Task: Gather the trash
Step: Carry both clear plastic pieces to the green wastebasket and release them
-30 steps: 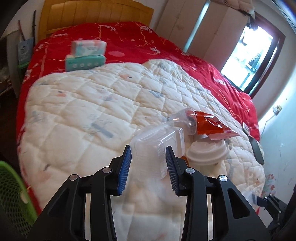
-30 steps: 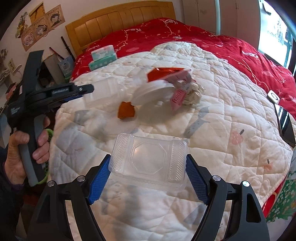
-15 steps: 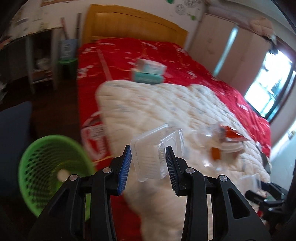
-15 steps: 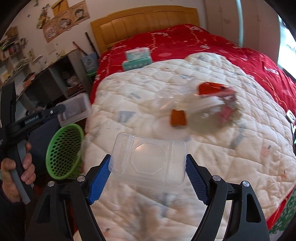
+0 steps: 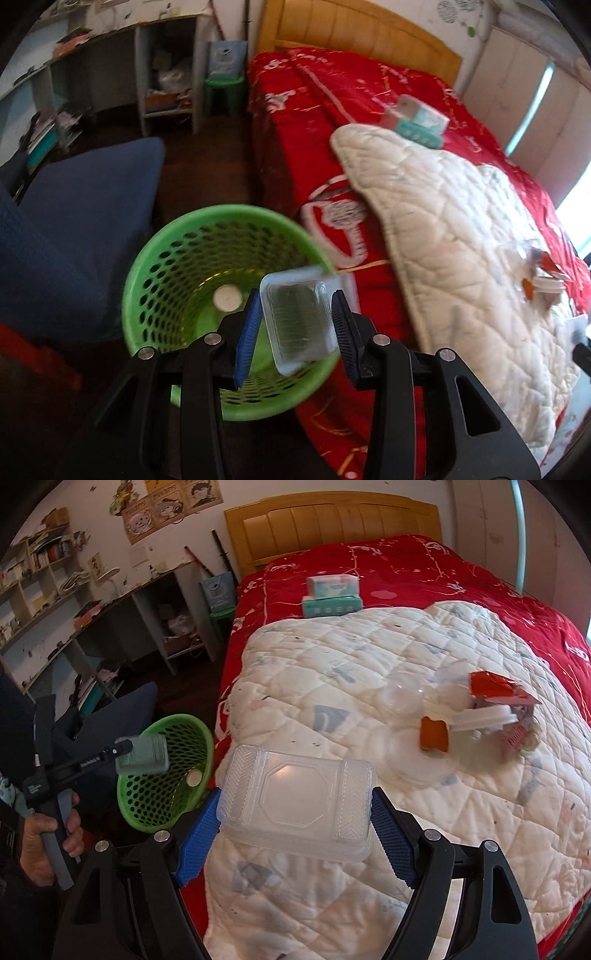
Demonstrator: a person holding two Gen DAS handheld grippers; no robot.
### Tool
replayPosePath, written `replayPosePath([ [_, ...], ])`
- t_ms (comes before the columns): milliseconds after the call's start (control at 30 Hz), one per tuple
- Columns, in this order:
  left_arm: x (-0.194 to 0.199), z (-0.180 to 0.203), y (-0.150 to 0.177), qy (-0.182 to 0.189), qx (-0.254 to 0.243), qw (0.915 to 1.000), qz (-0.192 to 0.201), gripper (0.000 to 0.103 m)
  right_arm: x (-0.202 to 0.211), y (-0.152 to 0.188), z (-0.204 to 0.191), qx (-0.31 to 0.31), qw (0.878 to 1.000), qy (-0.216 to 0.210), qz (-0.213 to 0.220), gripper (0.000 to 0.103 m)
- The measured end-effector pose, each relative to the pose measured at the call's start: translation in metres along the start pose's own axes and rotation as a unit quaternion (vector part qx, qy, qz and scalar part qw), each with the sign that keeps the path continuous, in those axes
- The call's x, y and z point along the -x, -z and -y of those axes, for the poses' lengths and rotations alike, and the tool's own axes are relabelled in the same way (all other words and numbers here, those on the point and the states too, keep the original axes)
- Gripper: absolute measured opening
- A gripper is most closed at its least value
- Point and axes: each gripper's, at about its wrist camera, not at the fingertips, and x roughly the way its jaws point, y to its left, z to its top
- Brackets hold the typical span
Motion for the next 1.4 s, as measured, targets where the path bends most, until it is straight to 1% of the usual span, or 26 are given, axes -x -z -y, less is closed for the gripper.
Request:
replayPosePath([
  [33,-0.003,-0.004,0.002,-0.001,0.003,1.0000,-0.005,0.039,-0.001,-0.001,-0.003,0.002,1.000,-0.002,-0.001,0.076],
  [100,-0.004,-0.012,0.005,-0.002,0.009,0.9999,-0.009,0.044,-0.002,-0.001,-0.007,0.005,1.000,-0.003,-0.002,0.076],
  [133,-0.005,-0.015,0.005,-0.002,0.013,0.9999,-0.011,0.050,-0.003,-0.002,-0.010,0.007,1.000,-0.004,-0.003,0.076],
  [167,-0.006,-0.018,0.007,-0.005,0.018,0.9998,-0.011,0.053,-0.004,-0.002,-0.012,0.009,1.000,-0.005,-0.004,0.076],
  [200,-0.006,-0.020,0.007,-0.006,0.021,0.9997,-0.012,0.054,-0.005,-0.002,-0.013,0.011,1.000,-0.006,-0.005,0.076],
  [300,-0.003,-0.027,0.010,-0.001,0.035,0.9993,-0.013,0.054,-0.010,-0.003,-0.020,0.019,1.000,-0.009,-0.010,0.076],
  [433,0.009,-0.034,0.017,-0.002,0.044,0.9990,-0.004,0.057,-0.016,-0.004,-0.033,0.031,0.999,-0.019,-0.015,0.076],
  [600,0.028,-0.045,0.025,-0.015,0.045,0.9988,0.008,0.058,-0.027,-0.007,-0.055,0.046,0.998,-0.040,-0.024,0.076],
  [733,0.043,-0.056,0.032,-0.026,0.053,0.9981,0.018,0.063,-0.044,-0.011,-0.081,0.061,0.995,-0.064,-0.037,0.076],
  [1000,0.068,-0.087,0.049,-0.049,0.074,0.9956,0.029,0.064,-0.084,-0.017,-0.134,0.096,0.989,-0.092,-0.061,0.076],
  [1167,0.077,-0.102,0.055,-0.054,0.089,0.9940,0.035,0.065,-0.113,-0.019,-0.166,0.104,0.985,-0.110,-0.085,0.076],
  [1400,0.078,-0.116,0.060,-0.054,0.102,0.9928,0.034,0.065,-0.146,-0.018,-0.210,0.114,0.979,-0.131,-0.109,0.076],
])
